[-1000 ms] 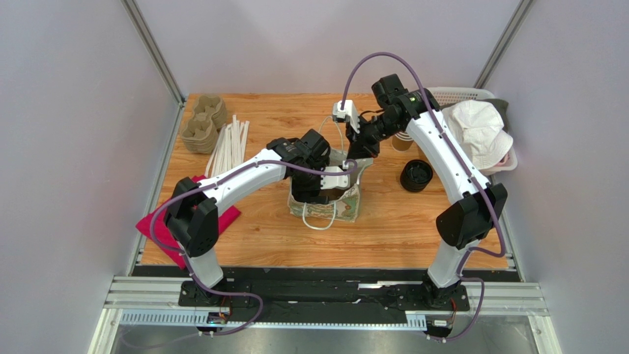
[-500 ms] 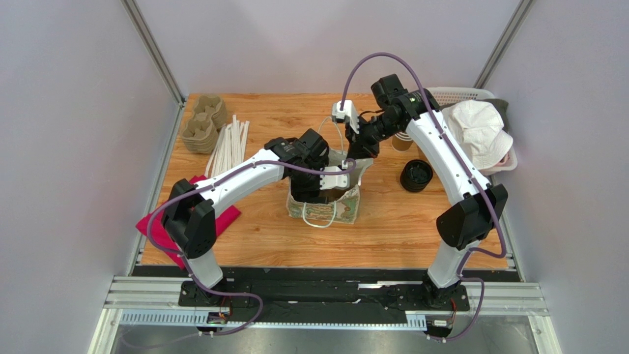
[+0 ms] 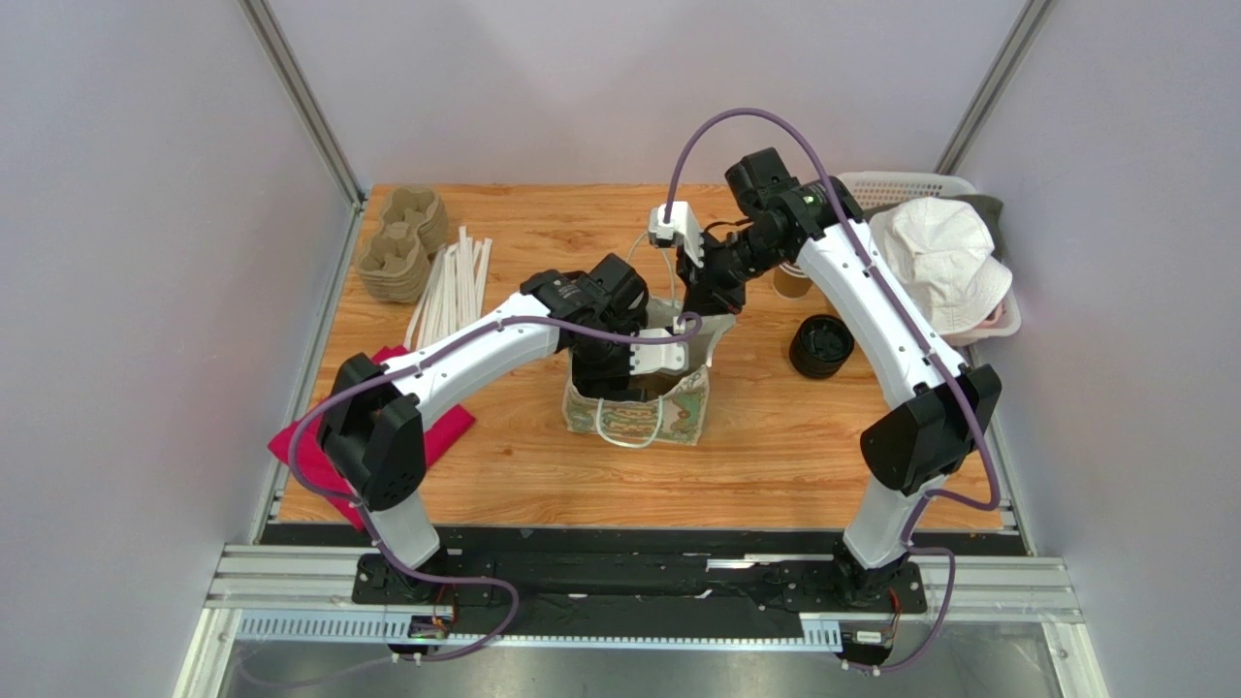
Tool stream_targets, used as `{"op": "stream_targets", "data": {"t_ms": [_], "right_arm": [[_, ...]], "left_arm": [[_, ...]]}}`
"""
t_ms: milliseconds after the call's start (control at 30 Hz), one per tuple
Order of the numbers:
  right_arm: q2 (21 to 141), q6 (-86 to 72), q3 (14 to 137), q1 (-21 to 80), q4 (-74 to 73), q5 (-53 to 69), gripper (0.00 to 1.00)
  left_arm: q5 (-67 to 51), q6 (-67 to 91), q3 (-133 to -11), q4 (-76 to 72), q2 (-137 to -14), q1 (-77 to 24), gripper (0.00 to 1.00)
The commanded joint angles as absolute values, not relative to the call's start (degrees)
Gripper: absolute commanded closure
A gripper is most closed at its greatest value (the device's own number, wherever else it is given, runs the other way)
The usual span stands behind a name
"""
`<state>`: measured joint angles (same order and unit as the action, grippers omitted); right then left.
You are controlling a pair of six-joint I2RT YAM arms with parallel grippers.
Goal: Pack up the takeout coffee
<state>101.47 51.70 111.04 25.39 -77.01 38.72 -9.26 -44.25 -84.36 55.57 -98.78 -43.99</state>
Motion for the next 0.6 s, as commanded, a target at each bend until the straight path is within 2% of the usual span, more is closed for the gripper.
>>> {"op": "stream_targets", "data": {"t_ms": [0,567], "right_arm": [[99.6,50.2,112.0,26.1,-90.9,36.5,1.00],[100.8,49.5,113.2,26.3,-90.1,34.1,1.00]], "left_arm": [[-9.5,-44.3,-88.0,57.1,-96.8,-44.6,0.01],[-6.9,-44.7,-93.1,63.2,-98.3,-45.8,0.01]]}}
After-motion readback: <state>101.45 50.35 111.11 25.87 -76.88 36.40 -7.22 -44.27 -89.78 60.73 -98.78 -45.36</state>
